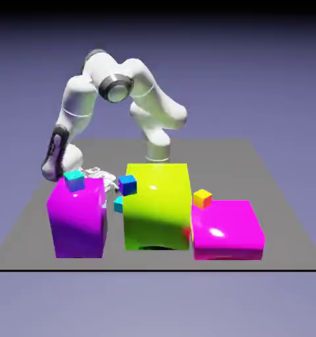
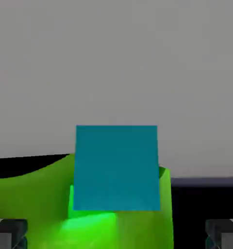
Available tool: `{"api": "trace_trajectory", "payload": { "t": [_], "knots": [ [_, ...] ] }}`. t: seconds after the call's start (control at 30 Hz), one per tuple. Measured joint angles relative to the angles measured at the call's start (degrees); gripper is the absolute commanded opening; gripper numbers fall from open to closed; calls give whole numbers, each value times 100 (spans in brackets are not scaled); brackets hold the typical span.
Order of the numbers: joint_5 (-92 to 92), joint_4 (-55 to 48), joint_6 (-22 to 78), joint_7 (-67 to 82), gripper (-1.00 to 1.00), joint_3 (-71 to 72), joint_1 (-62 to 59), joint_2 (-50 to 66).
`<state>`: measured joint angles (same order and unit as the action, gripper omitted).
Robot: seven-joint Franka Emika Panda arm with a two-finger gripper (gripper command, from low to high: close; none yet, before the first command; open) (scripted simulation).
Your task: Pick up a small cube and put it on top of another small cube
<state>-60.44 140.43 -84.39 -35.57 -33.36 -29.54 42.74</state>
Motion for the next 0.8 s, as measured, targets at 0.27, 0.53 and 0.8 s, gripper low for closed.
{"api": "trace_trajectory", "payload": {
  "t": [0.27,0.53,0.8],
  "knots": [
    [233,-507,662,-245,-100,-723,79,-340],
    [-901,-1354,2078,399,-100,-2384,1116,-854],
    [-1095,-2474,2797,-1228,-100,-2594,1497,-1125]
  ]
}}
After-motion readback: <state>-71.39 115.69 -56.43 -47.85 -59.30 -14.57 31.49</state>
